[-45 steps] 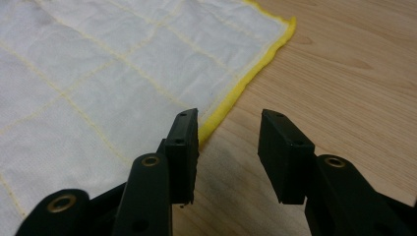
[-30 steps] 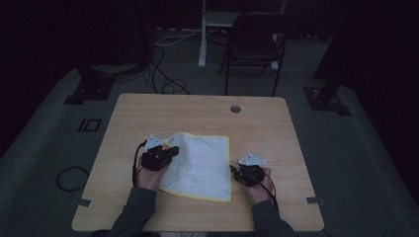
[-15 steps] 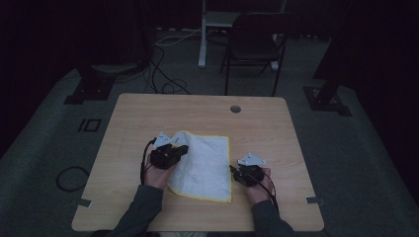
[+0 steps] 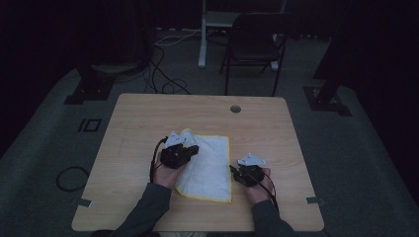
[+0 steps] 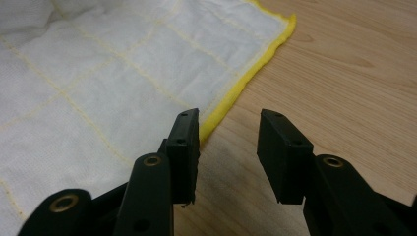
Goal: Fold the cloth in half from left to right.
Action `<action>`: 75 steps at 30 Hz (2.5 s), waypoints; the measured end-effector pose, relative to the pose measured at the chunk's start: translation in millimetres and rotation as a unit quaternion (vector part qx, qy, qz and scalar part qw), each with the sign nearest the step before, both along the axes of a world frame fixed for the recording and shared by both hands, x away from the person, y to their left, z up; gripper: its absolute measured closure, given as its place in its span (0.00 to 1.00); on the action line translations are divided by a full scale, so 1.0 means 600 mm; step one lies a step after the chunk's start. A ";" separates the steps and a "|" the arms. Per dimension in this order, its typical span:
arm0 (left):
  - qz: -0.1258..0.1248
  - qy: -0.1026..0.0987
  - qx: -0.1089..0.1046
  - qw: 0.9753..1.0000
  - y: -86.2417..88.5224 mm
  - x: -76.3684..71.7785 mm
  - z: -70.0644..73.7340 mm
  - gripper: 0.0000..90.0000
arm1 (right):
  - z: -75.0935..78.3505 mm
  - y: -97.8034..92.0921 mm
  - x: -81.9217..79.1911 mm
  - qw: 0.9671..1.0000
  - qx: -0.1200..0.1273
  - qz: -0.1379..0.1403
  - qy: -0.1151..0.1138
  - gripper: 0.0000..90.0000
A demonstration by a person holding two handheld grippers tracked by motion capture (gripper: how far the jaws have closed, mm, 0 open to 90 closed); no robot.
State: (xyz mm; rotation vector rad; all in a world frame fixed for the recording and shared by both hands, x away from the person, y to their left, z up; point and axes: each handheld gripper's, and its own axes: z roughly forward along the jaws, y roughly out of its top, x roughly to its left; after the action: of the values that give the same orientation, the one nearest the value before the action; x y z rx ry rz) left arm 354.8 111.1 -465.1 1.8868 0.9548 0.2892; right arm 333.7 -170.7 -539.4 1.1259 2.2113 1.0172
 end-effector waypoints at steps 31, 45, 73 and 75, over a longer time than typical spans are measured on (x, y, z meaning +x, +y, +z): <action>-0.041 0.014 0.007 0.999 -0.064 0.019 -0.011 0.97 | 0.000 -0.010 0.003 1.000 0.006 -0.013 0.005 0.67; -0.059 0.023 0.023 0.998 -0.100 0.029 -0.024 0.97 | -0.001 -0.016 0.006 1.000 0.005 -0.027 0.014 0.68; -0.056 0.037 0.043 0.997 -0.088 0.024 -0.044 0.79 | -0.002 -0.025 0.008 0.999 0.011 -0.046 0.021 0.68; -0.052 0.031 0.049 0.997 -0.072 0.016 -0.042 0.85 | -0.002 -0.025 0.007 0.999 0.010 -0.045 0.020 0.68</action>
State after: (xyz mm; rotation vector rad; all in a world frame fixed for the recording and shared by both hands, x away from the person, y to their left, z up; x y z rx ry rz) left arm 364.5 67.7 -490.1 2.0380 0.8937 0.2182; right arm 338.2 -185.9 -540.7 1.2533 2.1643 0.9884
